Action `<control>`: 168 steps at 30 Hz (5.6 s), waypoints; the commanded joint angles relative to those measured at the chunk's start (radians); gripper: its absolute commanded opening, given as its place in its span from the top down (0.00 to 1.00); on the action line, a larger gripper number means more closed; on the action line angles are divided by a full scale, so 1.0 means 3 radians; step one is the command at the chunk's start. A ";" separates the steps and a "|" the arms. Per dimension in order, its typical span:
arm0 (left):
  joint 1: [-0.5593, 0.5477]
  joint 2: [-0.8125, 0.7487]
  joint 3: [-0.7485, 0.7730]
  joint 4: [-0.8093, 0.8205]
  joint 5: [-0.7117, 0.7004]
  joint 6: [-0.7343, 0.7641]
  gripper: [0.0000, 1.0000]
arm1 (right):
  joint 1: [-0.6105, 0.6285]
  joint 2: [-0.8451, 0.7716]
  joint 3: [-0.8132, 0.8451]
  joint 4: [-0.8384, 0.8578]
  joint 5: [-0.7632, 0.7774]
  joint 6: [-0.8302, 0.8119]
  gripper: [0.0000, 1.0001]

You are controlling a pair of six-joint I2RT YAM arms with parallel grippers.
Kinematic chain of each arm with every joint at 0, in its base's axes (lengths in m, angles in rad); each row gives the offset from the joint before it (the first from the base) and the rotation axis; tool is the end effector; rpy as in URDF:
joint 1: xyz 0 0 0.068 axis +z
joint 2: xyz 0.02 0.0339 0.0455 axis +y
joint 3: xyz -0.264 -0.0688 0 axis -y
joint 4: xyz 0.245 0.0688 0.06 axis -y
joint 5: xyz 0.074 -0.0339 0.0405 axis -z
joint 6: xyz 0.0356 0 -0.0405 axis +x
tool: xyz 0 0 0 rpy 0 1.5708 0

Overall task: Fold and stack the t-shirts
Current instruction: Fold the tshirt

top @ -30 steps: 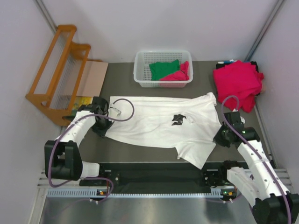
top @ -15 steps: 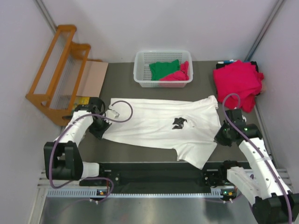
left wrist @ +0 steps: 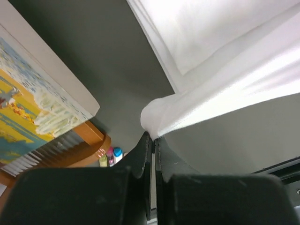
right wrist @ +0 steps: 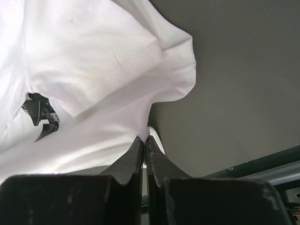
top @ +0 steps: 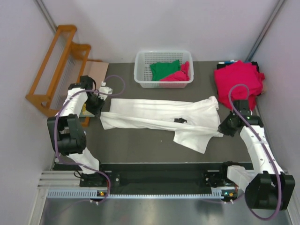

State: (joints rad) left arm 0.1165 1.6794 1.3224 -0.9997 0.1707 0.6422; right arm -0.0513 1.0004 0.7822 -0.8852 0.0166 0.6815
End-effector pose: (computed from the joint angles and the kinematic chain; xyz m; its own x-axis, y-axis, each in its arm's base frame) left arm 0.3208 0.0315 0.2400 -0.8243 0.4978 -0.2696 0.5183 0.8552 -0.0057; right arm 0.1787 -0.0098 0.2434 -0.6554 0.6644 -0.3593 0.6073 0.7464 0.2723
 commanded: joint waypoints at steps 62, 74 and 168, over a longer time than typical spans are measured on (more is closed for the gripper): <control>-0.0578 0.0773 0.0317 0.0729 -0.0288 -0.0525 0.38 | -0.0351 0.2275 0.1437 0.1258 0.0072 -0.0098 0.40; -0.0808 0.0313 0.0342 0.0597 -0.0457 -0.0632 0.29 | -0.0177 0.1728 0.1182 0.1161 0.0196 -0.0257 0.28; -0.1299 0.0671 0.0798 0.0382 -0.0099 -0.1302 0.25 | 0.1290 0.2392 0.1723 0.1069 -0.0689 -0.0497 0.51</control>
State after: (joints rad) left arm -0.2989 1.9839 1.6142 -0.8215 0.0948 0.2287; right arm 0.2173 1.6482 1.2041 -0.5552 -0.1371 0.5426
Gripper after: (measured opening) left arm 0.760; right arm 0.492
